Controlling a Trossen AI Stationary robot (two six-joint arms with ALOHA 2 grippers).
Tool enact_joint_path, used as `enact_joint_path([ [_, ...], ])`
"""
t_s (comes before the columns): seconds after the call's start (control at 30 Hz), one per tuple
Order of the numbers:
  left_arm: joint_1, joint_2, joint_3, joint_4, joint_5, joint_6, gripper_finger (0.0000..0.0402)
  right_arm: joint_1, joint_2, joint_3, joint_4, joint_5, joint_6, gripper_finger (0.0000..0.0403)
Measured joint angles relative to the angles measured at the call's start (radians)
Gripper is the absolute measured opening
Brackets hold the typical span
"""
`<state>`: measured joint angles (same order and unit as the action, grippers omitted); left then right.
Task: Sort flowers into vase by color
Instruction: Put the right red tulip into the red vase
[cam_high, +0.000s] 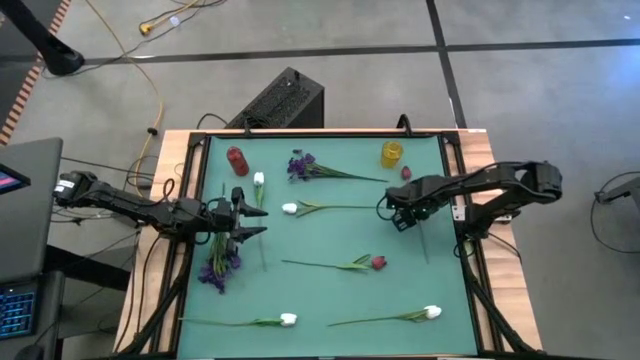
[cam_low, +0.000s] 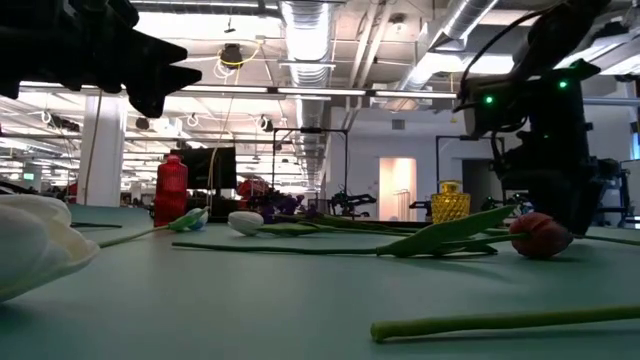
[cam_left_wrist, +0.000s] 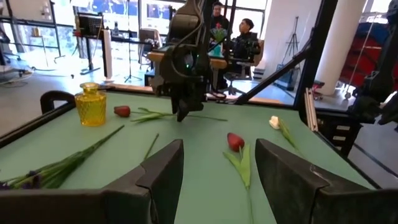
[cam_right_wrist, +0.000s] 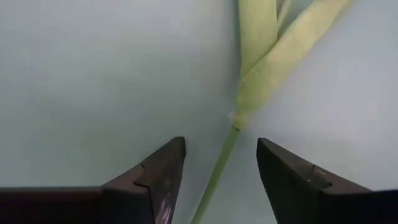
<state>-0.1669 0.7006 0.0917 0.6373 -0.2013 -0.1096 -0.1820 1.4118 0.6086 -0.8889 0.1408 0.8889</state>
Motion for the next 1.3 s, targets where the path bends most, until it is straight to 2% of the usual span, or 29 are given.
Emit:
enact_joint_path([
  [0.13, 0.0, 0.0, 0.0, 0.001, -0.009, 0.004, 0.0187, 0.012, -0.039, -0.004, 0.017, -0.01, 0.012, 0.0181],
  [0.4, 0.0, 0.0, 0.0, 0.003, -0.045, 0.001, 0.0187, 0.013, -0.088, 0.024, 0.002, 0.01, 0.087, 0.0022],
  [0.47, 0.0, 0.0, 0.0, 0.003, -0.05, 0.0, 0.0187, 0.019, -0.103, 0.048, -0.01, 0.019, 0.084, 0.0017],
  [0.63, 0.0, 0.0, 0.0, 0.004, -0.05, 0.0, 0.0187, 0.026, -0.155, 0.134, -0.071, 0.048, 0.08, 0.0038],
  [0.83, 0.0, 0.0, 0.0, -0.004, -0.051, 0.0, 0.0187, 0.082, -0.232, 0.245, -0.032, 0.099, -0.011, 0.0018],
  [0.93, 0.0, 0.0, 0.0, -0.024, -0.074, 0.0, 0.0187, 0.116, -0.267, 0.275, 0.112, 0.143, -0.123, 0.0022],
  [1.07, 0.0, 0.0, 0.0, -0.082, -0.128, -0.017, 0.0187, 0.145, -0.278, 0.277, 0.455, 0.149, -0.375, 0.0032],
  [1.2, 0.0, -0.021, 0.002, -0.153, -0.216, -0.026, 0.0187, 0.152, -0.219, 0.277, 0.822, 0.138, -0.635, 0.0025],
  [1.3, 0.0, -0.067, 0.038, -0.298, -0.271, -0.04, 0.0187, 0.139, -0.134, 0.277, 1.128, 0.085, -0.802, 0.0021],
])
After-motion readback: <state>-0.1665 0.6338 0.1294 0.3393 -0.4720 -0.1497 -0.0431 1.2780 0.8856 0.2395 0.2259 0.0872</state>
